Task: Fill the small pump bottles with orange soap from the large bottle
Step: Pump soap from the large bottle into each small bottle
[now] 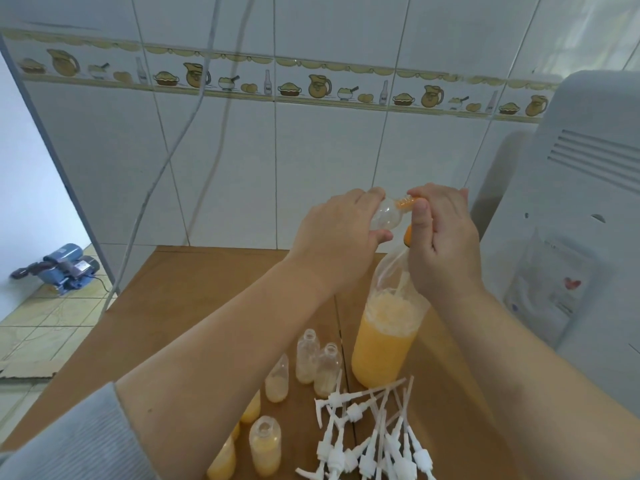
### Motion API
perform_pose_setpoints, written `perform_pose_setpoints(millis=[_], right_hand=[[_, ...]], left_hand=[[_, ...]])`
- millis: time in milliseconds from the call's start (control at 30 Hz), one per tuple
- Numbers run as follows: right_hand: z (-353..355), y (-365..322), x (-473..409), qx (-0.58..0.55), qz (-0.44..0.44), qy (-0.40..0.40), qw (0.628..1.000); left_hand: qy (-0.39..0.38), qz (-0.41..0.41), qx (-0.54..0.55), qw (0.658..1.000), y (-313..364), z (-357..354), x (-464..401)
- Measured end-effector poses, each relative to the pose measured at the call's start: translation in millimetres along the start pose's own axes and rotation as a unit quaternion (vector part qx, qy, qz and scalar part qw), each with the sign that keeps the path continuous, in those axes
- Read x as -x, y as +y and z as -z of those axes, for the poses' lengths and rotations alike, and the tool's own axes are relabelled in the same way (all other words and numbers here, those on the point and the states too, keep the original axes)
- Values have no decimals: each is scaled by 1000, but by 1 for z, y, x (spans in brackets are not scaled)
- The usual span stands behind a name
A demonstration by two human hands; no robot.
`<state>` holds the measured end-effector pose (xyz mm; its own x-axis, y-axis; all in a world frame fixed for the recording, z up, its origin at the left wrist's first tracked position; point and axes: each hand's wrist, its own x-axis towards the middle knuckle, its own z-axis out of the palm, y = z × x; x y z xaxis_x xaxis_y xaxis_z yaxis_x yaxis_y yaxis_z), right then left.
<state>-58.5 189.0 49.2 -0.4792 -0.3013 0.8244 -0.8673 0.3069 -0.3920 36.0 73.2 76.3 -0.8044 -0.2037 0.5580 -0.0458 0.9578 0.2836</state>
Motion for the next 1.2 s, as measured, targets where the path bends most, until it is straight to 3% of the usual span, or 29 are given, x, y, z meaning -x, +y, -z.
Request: perform_pose_setpoints(millis=[200,400,600,867,1067,1200], right_hand=[[-10,5,9,-3,-18,29,999],[0,2,0,-18,1,-18,1000],[-12,1,7,-34,-15,54,998],[-9,-4,1,-31,-19,8,999],[-12,1,8,-24,7,48,999],[-15,5,13,-12,-7,34,999]], left_hand=[[-31,11,18,999,-1,-2,1],[-22,3,4,1000,-2,4,1],[-34,4,29,999,0,5,0],[-34,8,10,999,-2,6,0],[-28,1,17,999,1,5,1],[-48,9,22,999,1,1,3]])
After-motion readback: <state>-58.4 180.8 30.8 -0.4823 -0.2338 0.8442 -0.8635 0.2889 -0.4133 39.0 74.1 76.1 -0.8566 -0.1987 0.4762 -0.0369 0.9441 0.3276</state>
